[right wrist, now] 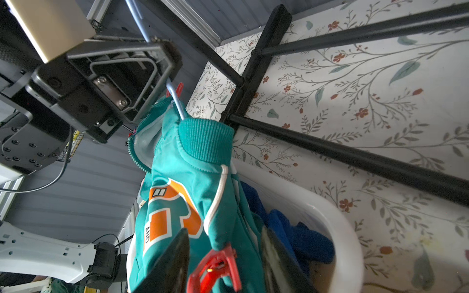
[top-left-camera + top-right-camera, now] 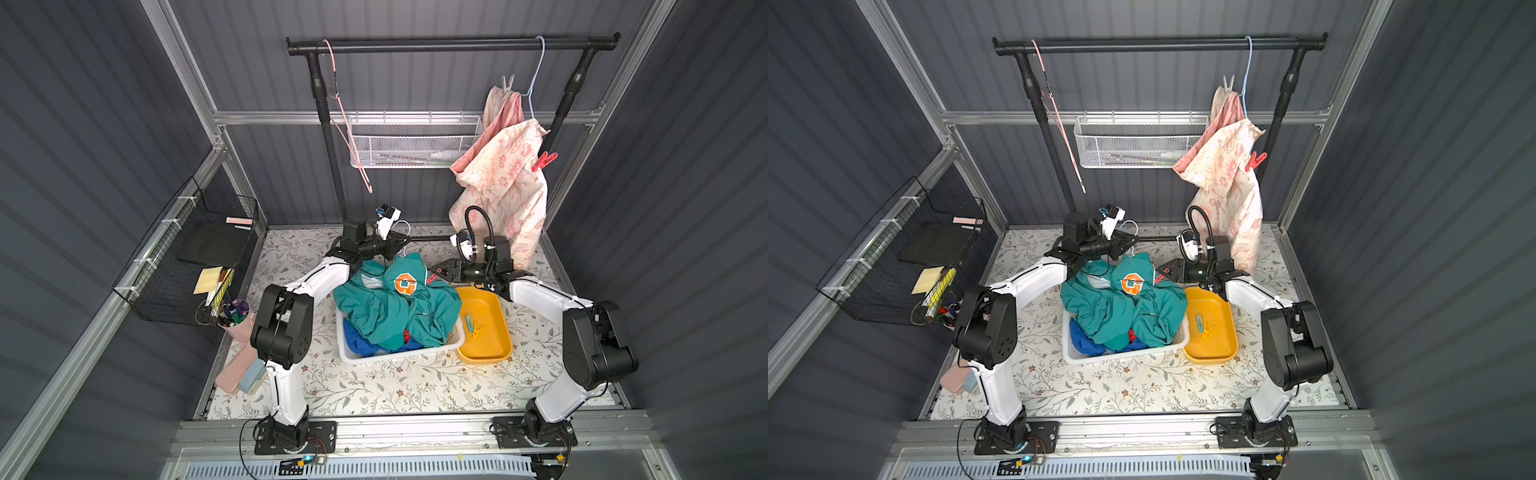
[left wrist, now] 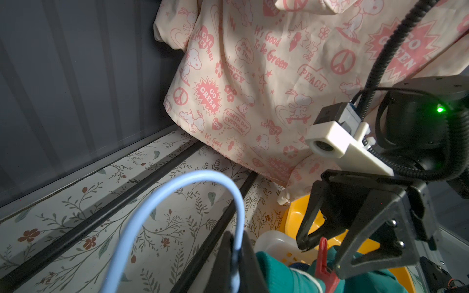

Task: Remove the clothespins securing jackets to the hanger
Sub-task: Remove the clothespin from the hanger.

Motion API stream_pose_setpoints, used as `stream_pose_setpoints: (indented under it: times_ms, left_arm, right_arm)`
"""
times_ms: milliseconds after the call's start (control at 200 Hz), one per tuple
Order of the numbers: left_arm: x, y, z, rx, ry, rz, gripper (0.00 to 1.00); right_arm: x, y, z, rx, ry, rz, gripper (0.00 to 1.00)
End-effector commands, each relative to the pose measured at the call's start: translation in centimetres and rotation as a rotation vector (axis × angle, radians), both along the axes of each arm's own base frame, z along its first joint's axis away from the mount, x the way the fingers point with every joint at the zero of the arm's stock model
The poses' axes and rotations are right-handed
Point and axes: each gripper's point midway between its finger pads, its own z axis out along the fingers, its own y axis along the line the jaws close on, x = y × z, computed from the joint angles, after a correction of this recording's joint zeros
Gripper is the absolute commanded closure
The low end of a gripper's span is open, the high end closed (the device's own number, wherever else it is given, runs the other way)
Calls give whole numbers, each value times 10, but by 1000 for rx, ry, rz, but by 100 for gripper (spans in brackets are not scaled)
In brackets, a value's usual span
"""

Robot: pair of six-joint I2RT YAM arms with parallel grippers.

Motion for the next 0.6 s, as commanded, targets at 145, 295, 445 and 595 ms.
stream_pose_setpoints:
  times_ms: [145, 295, 445, 595]
  left_arm:
    - [-2, -4, -27, 35, 43, -40, 100]
    - [-3, -4, -28, 35, 45, -42, 100]
    - [-3, -4, -29, 32, 45, -42, 100]
    - [-3, -5, -30, 29, 45, -43, 100]
  right_arm:
    - [-6, 1, 0, -12, -8, 9, 60]
    - [-5, 1, 1, -11, -8, 8, 69]
    - [-6, 0, 1, -17, -4, 5, 74]
    - [-8, 0, 1, -17, 2, 1, 80]
